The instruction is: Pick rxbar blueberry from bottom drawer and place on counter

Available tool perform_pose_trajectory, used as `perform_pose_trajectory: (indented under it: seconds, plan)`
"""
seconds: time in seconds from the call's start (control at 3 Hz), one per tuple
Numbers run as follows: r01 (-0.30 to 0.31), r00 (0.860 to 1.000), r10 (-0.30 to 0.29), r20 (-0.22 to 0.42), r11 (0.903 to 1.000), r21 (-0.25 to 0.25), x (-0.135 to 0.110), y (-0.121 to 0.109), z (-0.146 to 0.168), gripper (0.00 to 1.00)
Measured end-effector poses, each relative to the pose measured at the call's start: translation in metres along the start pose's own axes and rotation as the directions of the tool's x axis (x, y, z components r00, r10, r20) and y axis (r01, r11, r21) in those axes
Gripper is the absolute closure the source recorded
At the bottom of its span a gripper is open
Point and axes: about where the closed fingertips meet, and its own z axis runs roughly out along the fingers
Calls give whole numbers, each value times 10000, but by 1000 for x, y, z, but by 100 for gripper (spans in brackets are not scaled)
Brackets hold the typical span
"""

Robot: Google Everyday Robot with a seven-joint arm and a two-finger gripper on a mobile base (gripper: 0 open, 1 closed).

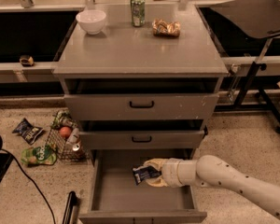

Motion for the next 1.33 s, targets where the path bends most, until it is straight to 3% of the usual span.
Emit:
perform_pose_trajectory:
  seconds: [0.33, 0.67, 1.0, 1.33]
  plan:
    - [1356, 9864, -1298, -1005, 9893, 537, -1, -36, -67, 100]
    - [2400, 9540, -2290, -1936, 9701, 351, 5, -69, -136, 100]
    - [2907, 9290, -2811, -2406, 9568, 45, 15, -97, -186, 100]
    - [2942, 9280, -2850, -2400, 9558, 23, 16, -104, -192, 100]
